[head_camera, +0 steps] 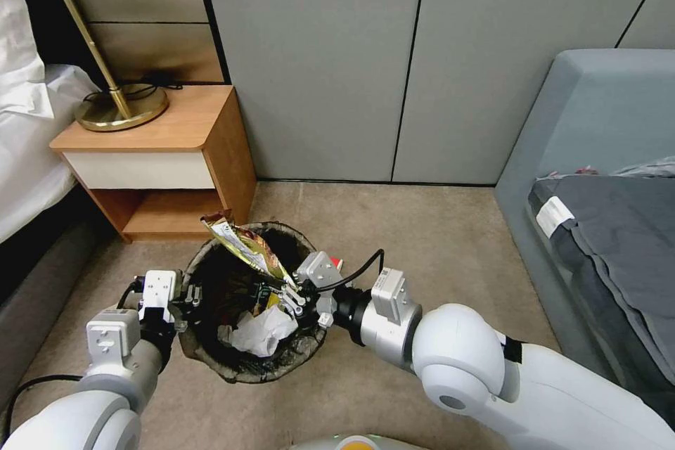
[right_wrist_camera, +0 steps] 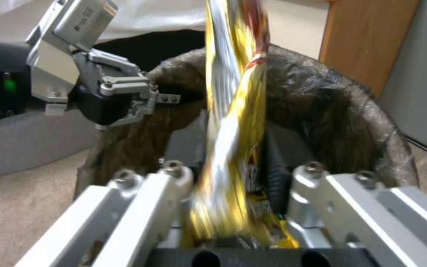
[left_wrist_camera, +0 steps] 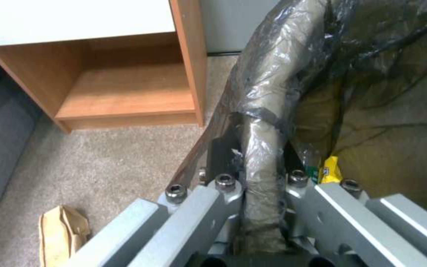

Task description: Pick up the trash bin, then pick up the garbage from the floor and place it into the trash bin.

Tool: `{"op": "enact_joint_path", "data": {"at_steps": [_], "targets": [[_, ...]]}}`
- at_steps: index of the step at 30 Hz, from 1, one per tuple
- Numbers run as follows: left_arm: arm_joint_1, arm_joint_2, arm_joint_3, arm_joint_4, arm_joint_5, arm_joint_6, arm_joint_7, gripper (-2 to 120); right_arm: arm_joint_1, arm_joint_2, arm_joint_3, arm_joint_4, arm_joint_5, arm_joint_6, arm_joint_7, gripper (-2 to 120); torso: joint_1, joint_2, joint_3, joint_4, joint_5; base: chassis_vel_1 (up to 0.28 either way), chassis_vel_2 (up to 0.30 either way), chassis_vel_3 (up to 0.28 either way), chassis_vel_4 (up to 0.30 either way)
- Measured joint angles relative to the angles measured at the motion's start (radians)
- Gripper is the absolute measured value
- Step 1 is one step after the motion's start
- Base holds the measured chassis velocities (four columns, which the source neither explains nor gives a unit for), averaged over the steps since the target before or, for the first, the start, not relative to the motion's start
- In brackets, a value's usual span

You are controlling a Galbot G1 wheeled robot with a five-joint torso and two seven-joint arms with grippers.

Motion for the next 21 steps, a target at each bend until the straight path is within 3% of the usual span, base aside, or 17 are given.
{"op": "enact_joint_path", "data": {"at_steps": [10, 15, 21], "targets": [[-0.004, -0.002, 0.000, 0.000, 0.001, 0.000, 0.001, 1, 0.003, 0.008, -0.003, 0.004, -0.006, 0.000, 0.013, 58, 0.000, 0.000, 0.000, 0.0000, 0.0000, 0.000, 0.000, 0.000, 0.000], [-0.003, -0.003, -0.002, 0.000, 0.002, 0.000, 0.001, 1, -0.017, -0.010, 0.042, 0.032, -0.009, 0.011, 0.016, 84, 0.000, 0.000, 0.000, 0.0000, 0.0000, 0.000, 0.000, 0.000, 0.000], [-0.002, -0.004, -0.001, 0.000, 0.003, 0.000, 0.004, 1, -0.077, -0.029, 0.110, 0.061, -0.039, 0.032, 0.000, 99, 0.000, 0.000, 0.000, 0.0000, 0.0001, 0.000, 0.000, 0.000, 0.000]]}}
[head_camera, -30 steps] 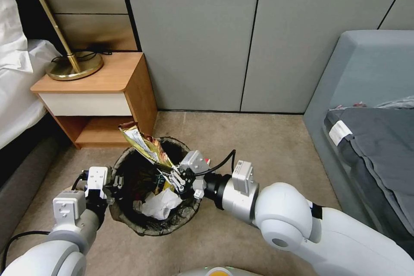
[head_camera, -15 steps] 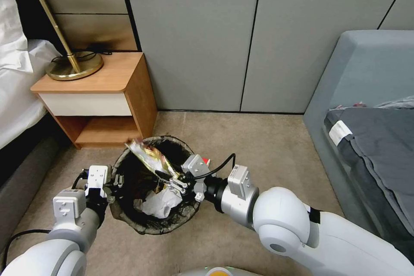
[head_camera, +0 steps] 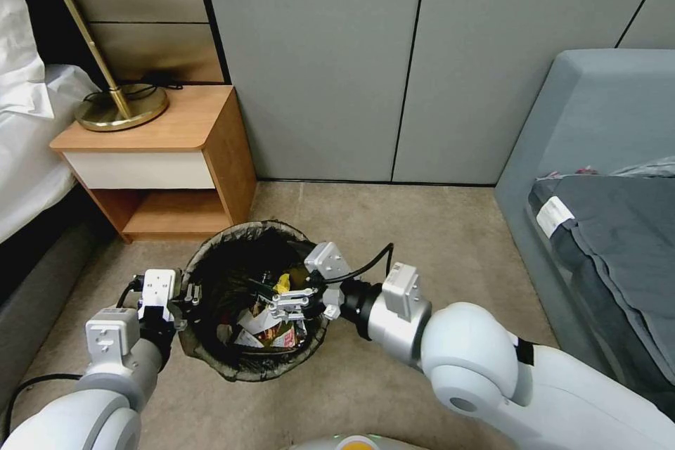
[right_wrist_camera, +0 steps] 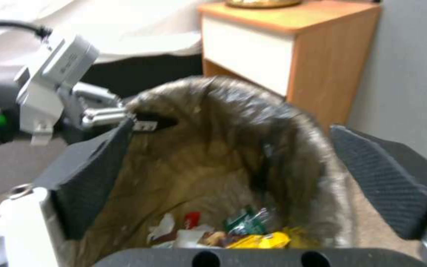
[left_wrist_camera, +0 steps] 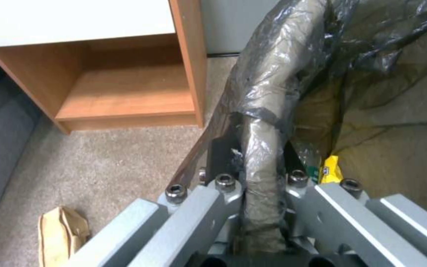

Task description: Pick up the trash bin, then pick up the garbage from the floor and place it into the trash bin.

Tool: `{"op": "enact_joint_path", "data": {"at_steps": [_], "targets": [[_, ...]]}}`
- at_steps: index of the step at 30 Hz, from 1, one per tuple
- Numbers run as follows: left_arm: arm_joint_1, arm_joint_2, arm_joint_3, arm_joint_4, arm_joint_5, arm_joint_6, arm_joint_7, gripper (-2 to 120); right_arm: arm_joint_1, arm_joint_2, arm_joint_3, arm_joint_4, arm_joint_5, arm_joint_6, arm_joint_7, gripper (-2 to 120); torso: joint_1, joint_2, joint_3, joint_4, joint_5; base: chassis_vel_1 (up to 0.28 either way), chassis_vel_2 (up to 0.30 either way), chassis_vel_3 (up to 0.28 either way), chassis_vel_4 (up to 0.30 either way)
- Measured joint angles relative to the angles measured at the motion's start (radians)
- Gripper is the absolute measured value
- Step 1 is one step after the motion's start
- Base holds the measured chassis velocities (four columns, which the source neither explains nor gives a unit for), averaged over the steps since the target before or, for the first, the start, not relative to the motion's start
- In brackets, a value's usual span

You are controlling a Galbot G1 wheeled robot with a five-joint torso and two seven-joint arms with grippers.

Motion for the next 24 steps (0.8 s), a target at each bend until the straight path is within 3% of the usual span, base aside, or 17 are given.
{"op": "enact_joint_path", "data": {"at_steps": [6, 11, 14, 18, 21, 24], "targets": [[0.005, 0.000, 0.000, 0.000, 0.002, -0.001, 0.001, 1, -0.108, -0.061, 0.157, 0.130, -0.007, 0.035, 0.018, 100, 0.000, 0.000, 0.000, -0.0001, 0.0000, 0.000, 0.000, 0.000, 0.000], [0.006, 0.005, 0.000, 0.000, 0.000, -0.002, 0.001, 1, -0.195, -0.083, 0.277, 0.154, -0.007, 0.056, 0.043, 100, 0.000, 0.000, 0.000, 0.0001, 0.0003, 0.000, 0.000, 0.000, 0.000], [0.008, 0.006, -0.002, 0.000, -0.001, -0.002, 0.002, 1, -0.299, -0.088, 0.418, 0.155, -0.016, 0.078, 0.066, 100, 0.000, 0.000, 0.000, -0.0005, 0.0001, 0.000, 0.000, 0.000, 0.000], [0.013, 0.000, -0.009, 0.000, -0.004, -0.002, 0.002, 1, -0.326, -0.074, 0.485, 0.155, -0.014, 0.090, 0.098, 100, 0.000, 0.000, 0.000, 0.0003, -0.0001, 0.000, 0.000, 0.000, 0.000], [0.012, -0.005, -0.010, 0.000, -0.004, -0.004, 0.001, 1, -0.394, -0.046, 0.569, 0.154, -0.089, 0.122, 0.102, 100, 0.000, 0.000, 0.000, 0.0006, -0.0001, 0.000, 0.000, 0.000, 0.000], [0.009, -0.012, -0.009, 0.000, -0.003, -0.009, 0.001, 1, -0.544, 0.025, 0.704, 0.125, -0.266, 0.214, 0.065, 100, 0.000, 0.000, 0.000, 0.0000, -0.0001, 0.000, 0.000, 0.000, 0.000]]}}
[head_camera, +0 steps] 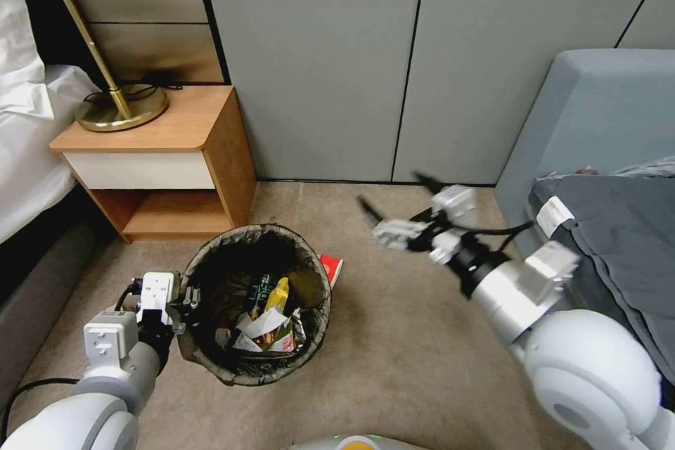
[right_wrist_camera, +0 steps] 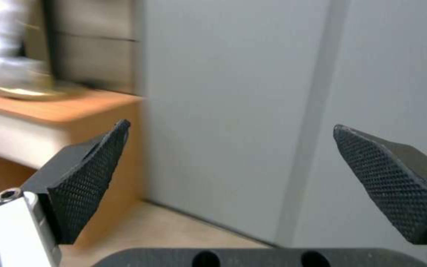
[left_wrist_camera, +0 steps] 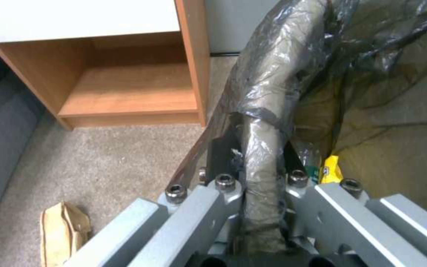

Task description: Pick up the trash bin, then pick up the garbage from the floor and place it into the trash bin.

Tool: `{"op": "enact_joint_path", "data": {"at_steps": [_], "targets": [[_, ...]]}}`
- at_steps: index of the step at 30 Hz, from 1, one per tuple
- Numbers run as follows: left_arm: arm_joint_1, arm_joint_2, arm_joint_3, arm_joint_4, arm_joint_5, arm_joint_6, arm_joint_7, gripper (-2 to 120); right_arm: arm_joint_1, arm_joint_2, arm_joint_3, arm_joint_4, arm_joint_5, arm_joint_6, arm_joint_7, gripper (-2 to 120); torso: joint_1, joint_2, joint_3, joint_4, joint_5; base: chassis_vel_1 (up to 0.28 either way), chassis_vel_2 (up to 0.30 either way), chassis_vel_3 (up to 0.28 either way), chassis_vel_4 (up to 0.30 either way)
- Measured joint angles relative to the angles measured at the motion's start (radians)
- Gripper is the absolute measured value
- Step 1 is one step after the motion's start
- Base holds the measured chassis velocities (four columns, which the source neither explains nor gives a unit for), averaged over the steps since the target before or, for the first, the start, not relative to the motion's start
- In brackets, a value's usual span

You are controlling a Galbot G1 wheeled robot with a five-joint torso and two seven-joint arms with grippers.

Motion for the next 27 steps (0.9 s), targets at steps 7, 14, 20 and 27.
{"op": "enact_joint_path", "data": {"at_steps": [7, 14, 20, 27], "targets": [[0.006, -0.007, -0.001, 0.000, 0.003, -0.002, 0.001, 1, -0.353, 0.284, 0.162, -0.067, -0.346, 0.242, -0.121, 100, 0.000, 0.000, 0.000, -0.0006, -0.0002, 0.000, 0.000, 0.000, 0.000], [0.018, -0.016, 0.002, 0.000, 0.014, -0.004, 0.002, 1, -0.475, 0.411, 0.152, -0.090, -0.456, 0.389, -0.137, 100, 0.000, 0.000, 0.000, 0.0002, -0.0002, 0.000, 0.000, 0.000, 0.000], [0.019, -0.012, 0.003, 0.000, 0.013, 0.004, 0.004, 1, -0.538, 0.410, 0.160, -0.083, -0.455, 0.439, -0.103, 100, 0.000, 0.000, 0.000, 0.0002, -0.0001, 0.000, 0.000, 0.000, 0.000], [0.018, -0.010, 0.002, 0.000, 0.016, 0.020, 0.019, 1, -0.546, 0.408, 0.164, -0.077, -0.440, 0.442, -0.096, 100, 0.000, 0.000, 0.000, 0.0000, 0.0000, 0.000, 0.000, 0.000, 0.000]]}}
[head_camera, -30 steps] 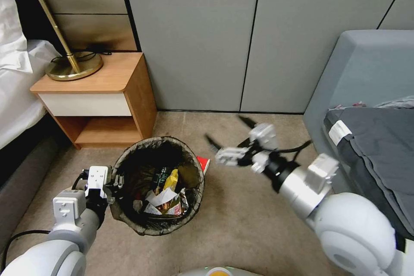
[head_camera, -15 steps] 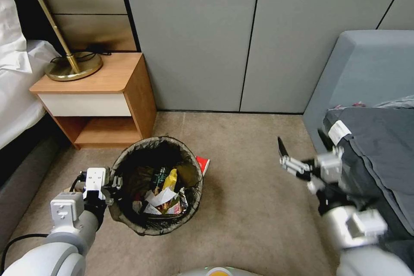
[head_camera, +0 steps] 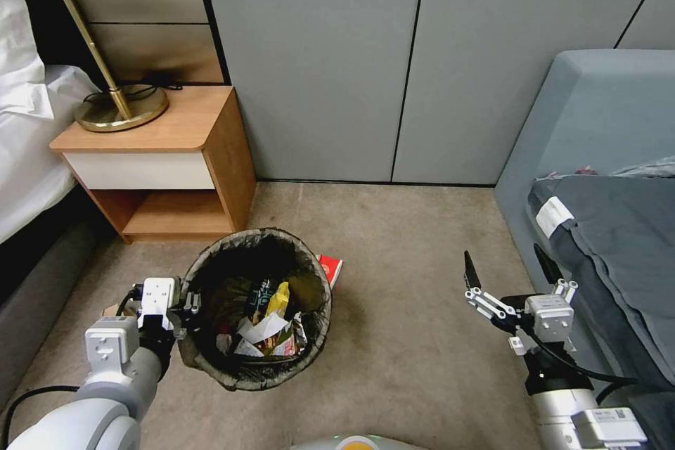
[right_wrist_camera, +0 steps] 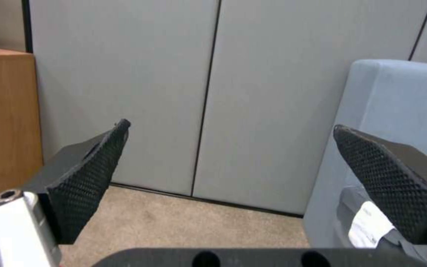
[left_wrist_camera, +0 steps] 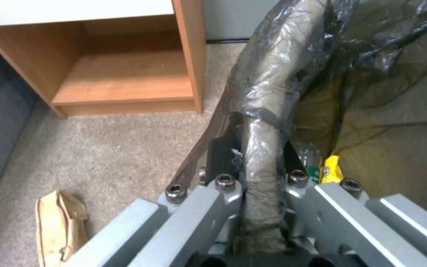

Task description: Pick up the trash bin, then pick up the garbage from the floor and place it into the trash bin.

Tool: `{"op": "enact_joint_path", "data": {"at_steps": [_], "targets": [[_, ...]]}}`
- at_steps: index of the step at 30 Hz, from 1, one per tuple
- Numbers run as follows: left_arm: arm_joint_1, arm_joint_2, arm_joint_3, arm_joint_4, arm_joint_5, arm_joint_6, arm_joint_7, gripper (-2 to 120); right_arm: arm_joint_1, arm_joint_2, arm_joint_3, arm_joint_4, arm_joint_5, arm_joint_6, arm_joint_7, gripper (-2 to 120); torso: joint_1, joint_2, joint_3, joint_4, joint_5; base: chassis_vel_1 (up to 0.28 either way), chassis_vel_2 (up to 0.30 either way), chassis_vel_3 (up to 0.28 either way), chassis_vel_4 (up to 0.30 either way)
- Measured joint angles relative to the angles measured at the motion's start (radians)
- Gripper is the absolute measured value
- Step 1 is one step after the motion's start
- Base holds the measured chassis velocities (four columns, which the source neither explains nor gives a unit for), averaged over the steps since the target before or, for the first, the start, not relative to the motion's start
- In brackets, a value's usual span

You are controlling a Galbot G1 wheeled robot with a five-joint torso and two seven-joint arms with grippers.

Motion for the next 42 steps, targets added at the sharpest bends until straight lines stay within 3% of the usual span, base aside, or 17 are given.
{"op": "enact_joint_path", "data": {"at_steps": [18, 36, 42], "targets": [[-0.005, -0.001, -0.003, 0.000, 0.004, 0.007, 0.001, 1, 0.040, -0.008, -0.019, -0.006, 0.042, -0.066, 0.032, 100, 0.000, 0.000, 0.000, -0.0001, 0.0000, 0.024, 0.024, 0.027, 0.025], [-0.011, 0.001, -0.001, 0.000, 0.000, 0.006, 0.001, 1, 0.049, -0.005, -0.027, -0.036, 0.044, -0.072, 0.049, 100, 0.000, 0.000, 0.000, 0.0000, 0.0000, 0.102, 0.105, 0.107, 0.103], [-0.011, 0.001, -0.002, 0.000, -0.007, -0.013, -0.001, 1, 0.074, -0.007, -0.038, -0.058, 0.075, -0.121, 0.063, 100, 0.000, 0.000, 0.000, 0.0002, -0.0002, 0.110, 0.102, 0.097, 0.104]]}}
